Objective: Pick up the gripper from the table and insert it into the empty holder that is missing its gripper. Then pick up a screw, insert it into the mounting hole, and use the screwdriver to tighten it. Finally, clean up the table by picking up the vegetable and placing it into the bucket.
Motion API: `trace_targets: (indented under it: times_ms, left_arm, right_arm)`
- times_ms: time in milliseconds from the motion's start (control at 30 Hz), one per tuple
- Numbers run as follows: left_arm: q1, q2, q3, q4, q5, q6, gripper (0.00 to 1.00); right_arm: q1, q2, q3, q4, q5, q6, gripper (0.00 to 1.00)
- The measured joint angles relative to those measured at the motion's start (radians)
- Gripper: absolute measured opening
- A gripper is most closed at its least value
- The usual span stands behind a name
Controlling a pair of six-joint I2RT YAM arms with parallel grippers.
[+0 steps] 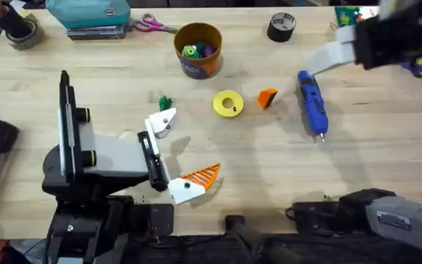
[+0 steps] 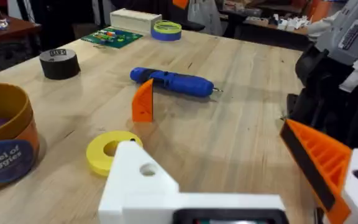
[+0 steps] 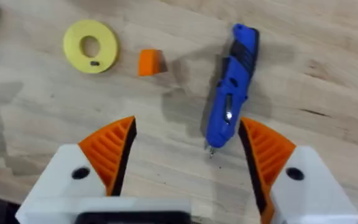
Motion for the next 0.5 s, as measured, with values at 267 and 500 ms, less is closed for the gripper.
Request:
trace_targets:
  times_ms: [267,500]
  left_arm:
    - [0.000,0.000,0.000,0.000,0.002,0.000,0.986]
    - [0.000,0.000,0.000,0.000,0.003,0.000,0.986]
  right_arm:
    - [0.146,0.189,0.170,-0.119,0.000,0.000,0.997]
    - [0.212,0.270,0.200,-0.119,0.000,0.011,0.996]
